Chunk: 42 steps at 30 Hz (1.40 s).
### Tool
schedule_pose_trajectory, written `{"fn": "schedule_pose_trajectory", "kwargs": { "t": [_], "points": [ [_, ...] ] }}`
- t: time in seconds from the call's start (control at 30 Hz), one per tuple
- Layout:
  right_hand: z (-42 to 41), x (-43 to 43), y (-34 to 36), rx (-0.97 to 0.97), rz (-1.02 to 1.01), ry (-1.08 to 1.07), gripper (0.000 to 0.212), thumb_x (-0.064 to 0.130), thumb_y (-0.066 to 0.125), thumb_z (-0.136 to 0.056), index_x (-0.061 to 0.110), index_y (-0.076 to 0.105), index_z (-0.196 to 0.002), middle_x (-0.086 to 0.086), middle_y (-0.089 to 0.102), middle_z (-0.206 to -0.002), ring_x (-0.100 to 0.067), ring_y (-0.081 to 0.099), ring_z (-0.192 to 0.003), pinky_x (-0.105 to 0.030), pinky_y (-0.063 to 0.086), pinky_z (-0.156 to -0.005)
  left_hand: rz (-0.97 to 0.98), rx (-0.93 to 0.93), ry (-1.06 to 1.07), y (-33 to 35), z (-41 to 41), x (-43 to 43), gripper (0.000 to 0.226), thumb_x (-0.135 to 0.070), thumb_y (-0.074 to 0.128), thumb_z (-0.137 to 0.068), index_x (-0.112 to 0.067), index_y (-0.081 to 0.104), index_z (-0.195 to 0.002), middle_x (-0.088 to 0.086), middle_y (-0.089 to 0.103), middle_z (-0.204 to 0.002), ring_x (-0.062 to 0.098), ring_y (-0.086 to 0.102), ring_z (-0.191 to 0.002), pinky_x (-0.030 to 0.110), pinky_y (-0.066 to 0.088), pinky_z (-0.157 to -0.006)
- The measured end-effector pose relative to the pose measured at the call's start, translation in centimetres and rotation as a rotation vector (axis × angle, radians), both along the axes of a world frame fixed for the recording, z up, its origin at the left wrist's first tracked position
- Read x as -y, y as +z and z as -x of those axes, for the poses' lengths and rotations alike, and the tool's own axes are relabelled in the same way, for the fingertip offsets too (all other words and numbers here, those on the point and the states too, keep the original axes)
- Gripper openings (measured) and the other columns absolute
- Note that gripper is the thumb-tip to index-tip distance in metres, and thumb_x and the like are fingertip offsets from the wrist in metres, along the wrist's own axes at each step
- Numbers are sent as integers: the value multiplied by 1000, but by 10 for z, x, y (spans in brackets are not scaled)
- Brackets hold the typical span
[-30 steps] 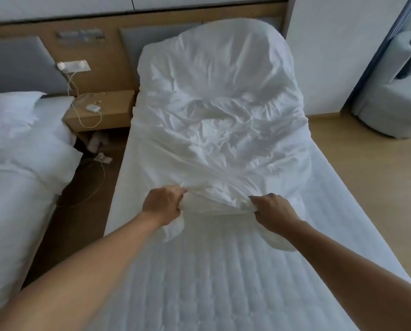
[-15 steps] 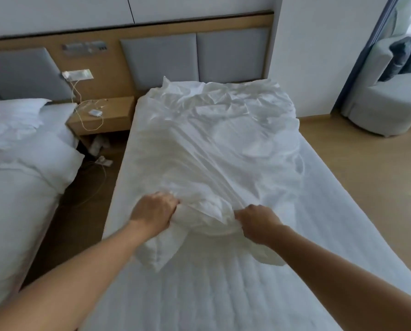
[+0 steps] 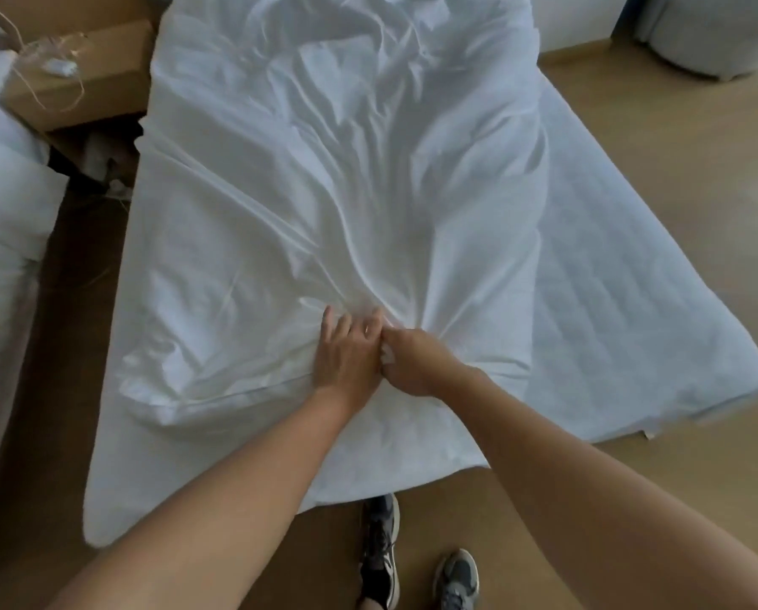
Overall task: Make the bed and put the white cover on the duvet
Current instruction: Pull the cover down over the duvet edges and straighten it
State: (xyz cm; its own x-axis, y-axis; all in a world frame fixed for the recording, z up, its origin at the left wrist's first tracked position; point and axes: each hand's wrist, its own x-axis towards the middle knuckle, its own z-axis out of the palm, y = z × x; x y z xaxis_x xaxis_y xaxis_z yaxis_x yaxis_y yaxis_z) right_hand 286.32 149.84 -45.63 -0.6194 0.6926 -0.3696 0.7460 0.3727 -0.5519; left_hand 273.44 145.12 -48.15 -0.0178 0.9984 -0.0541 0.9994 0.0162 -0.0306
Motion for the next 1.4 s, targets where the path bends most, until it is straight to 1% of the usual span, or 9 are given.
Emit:
{"fn": "schedule_pose_trajectory", "kwargs": {
  "t": [0.13,0.23,0.47,0.77,0.93,1.03,1.1,1.23,1.4],
  "points": [
    [-76,-25,-28,-338,-282,-850,42,39,68,-87,23,64,-126,-5,58,-128,-29,56,-119,-44,42,-101,164,103,54,1,8,-30,41,-28,58,-89,-30,57,-131,5,71,-114,34,67,-101,38,49,-83],
    [-127,-49,-69,-244,364,-1454,99,69,80,-65,13,50,-141,-8,55,-138,-36,56,-123,-45,46,-104,371,86,111,-4,10,-37,53,-32,58,-90,-39,47,-141,5,64,-129,33,62,-116,41,48,-94],
    [-114,-66,-95,-507,590,-1329,60,53,84,-71,10,63,-107,-4,70,-97,-26,68,-90,-39,56,-89,525,353,73,35,-48,-95,77,-59,74,-79,-34,45,-146,7,33,-149,32,34,-139,45,31,-113],
    [-245,-53,21,203,-708,-1107,40,45,63,-93,7,50,-97,-24,65,-91,-45,61,-85,-42,33,-68,688,265,57,-22,-158,-138,92,-77,57,-82,-41,20,-158,8,15,-164,38,19,-149,59,31,-115],
    [-257,-62,-51,-70,81,-587,22,34,69,-91,13,66,-86,4,60,-72,-19,57,-71,-31,40,-70,338,466,-36,-40,-219,-158,56,-53,64,-88,-22,57,-134,11,51,-135,33,52,-126,43,45,-104],
    [-301,-109,-80,-155,-268,-1100,19,25,59,-92,11,68,-100,-8,62,-100,-27,59,-94,-37,45,-85,417,614,60,-47,-258,-173,79,-72,63,-82,-15,57,-135,14,59,-133,32,56,-124,38,46,-103],
    [-332,-137,-100,-111,-6,-1399,54,40,65,-85,15,56,-131,-12,57,-129,-33,57,-116,-41,46,-102,459,636,164,-54,-280,-181,95,-74,70,-74,-12,48,-143,13,55,-141,31,54,-129,39,45,-106],
    [-351,-154,-134,-850,1000,-1268,79,67,70,-79,14,61,-136,-13,68,-130,-29,69,-113,-45,55,-99,419,766,361,-64,-314,-194,69,-37,81,-75,-10,57,-133,11,66,-129,28,64,-116,37,54,-94],
    [-351,-166,-150,-1480,1359,-1407,96,81,55,-78,8,56,-140,-23,61,-136,-42,56,-128,-58,38,-112,409,1006,428,-47,-313,-212,39,-1,53,-77,9,68,-111,19,72,-107,29,71,-100,29,55,-77]
  ]
}}
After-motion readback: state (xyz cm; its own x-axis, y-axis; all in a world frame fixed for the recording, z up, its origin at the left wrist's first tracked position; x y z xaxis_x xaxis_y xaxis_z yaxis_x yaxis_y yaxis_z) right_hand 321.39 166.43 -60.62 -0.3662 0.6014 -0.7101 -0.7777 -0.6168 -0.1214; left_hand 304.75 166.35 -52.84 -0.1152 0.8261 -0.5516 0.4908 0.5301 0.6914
